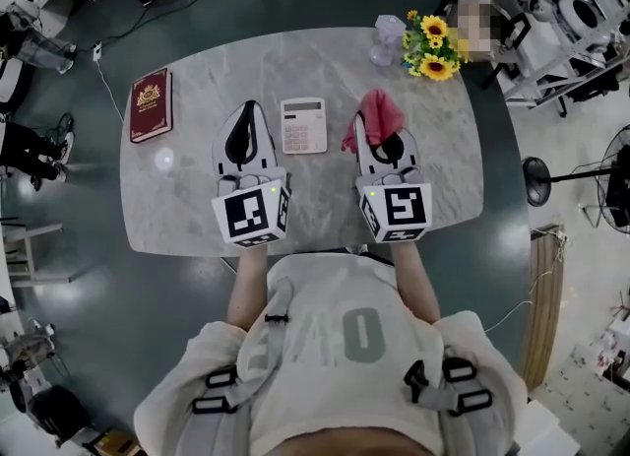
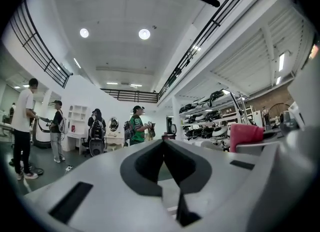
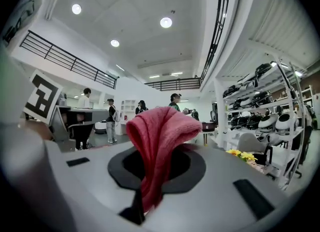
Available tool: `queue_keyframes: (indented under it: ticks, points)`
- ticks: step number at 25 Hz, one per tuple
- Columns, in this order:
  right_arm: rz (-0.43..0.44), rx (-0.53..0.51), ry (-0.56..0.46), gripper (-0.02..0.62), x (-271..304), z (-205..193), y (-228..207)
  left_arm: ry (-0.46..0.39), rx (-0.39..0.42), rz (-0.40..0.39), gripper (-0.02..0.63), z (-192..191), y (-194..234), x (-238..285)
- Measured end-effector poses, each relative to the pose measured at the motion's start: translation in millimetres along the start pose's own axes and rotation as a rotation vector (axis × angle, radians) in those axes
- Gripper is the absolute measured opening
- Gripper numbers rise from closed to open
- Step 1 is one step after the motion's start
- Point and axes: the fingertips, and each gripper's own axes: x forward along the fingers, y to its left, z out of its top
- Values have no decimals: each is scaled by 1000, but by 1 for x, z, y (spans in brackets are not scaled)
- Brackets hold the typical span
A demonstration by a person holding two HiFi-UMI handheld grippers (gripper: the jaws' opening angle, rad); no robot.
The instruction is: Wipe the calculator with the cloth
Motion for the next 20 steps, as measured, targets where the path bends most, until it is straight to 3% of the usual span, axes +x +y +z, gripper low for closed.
queue_keyframes:
  ticks: [20]
  points:
    - [-43,-62,-19,54,-21,12,-22,-37,23,-4,20,15,-13,-6]
